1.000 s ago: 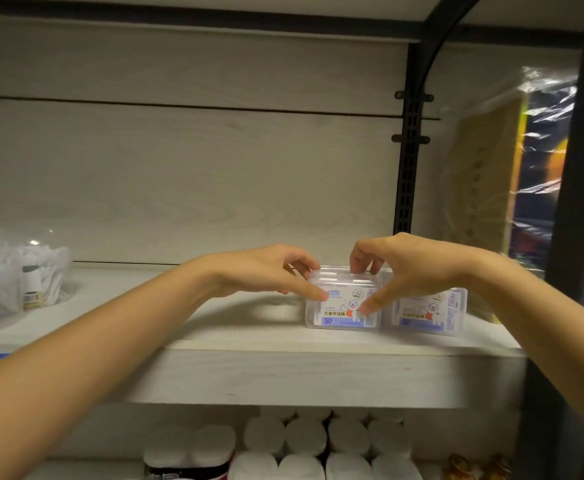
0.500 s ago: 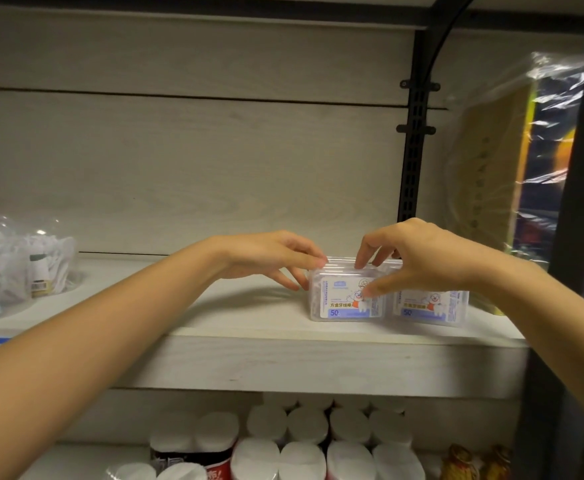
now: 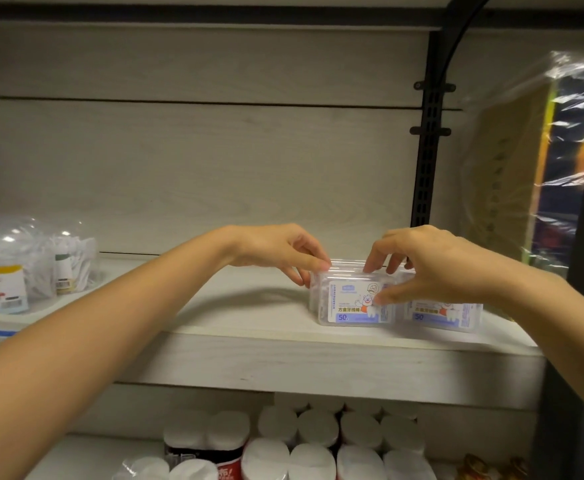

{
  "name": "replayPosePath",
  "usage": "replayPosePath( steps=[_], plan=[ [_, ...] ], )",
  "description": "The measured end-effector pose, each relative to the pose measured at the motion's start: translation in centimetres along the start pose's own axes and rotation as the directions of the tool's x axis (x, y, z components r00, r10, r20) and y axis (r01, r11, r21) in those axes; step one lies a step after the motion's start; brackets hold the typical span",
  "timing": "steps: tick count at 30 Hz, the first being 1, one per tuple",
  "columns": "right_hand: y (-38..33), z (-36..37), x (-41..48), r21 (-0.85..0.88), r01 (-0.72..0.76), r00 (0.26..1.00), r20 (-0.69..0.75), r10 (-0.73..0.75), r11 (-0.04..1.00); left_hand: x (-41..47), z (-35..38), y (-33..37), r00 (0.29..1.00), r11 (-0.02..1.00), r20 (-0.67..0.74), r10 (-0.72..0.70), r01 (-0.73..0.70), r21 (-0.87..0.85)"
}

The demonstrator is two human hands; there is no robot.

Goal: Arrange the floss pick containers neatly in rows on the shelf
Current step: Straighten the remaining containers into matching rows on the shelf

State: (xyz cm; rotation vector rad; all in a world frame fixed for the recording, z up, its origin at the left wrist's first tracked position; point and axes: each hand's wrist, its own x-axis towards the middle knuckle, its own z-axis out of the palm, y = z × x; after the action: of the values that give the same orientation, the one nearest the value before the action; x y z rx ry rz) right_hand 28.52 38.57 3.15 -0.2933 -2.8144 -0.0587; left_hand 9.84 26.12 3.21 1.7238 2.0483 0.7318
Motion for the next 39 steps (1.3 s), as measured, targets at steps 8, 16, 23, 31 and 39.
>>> replayPosePath(
  steps=[8, 16, 23, 31, 39],
  plan=[
    [0.1, -0.3, -0.3, 0.106, -0.004, 0.999, 0.050, -0.001, 0.994, -2.1, -0.3, -0.5, 0.999, 0.996, -0.032, 0.021, -0.018, 0.092],
    [0.8, -1.7, -1.5, 0.396, 0.043, 0.999, -0.015, -0.041, 0.917, -8.8, -3.2, -1.7, 0.945, 1.000, -0.328, 0.002, -0.008, -0.019],
    [-0.6, -1.6, -0.8, 0.534, 0.067, 0.995, -0.098, -0.017, 0.843, -14.4, -6.8, -2.6, 0.912, 0.993, -0.400, -0.094, 0.112, 0.023],
    [-8.6, -0.2, 2.9, 0.645, 0.147, 0.971, -0.238, 0.015, 0.750, -19.6, -9.8, -6.0, 0.937, 0.946, -0.301, -0.179, 0.248, 0.209],
    [-17.2, 1.0, 6.5, 0.624, 0.006, 0.969, -0.198, 0.150, 0.781, -21.7, -11.6, -9.4, 0.983, 0.842, -0.153, -0.097, 0.163, 0.515]
  ],
)
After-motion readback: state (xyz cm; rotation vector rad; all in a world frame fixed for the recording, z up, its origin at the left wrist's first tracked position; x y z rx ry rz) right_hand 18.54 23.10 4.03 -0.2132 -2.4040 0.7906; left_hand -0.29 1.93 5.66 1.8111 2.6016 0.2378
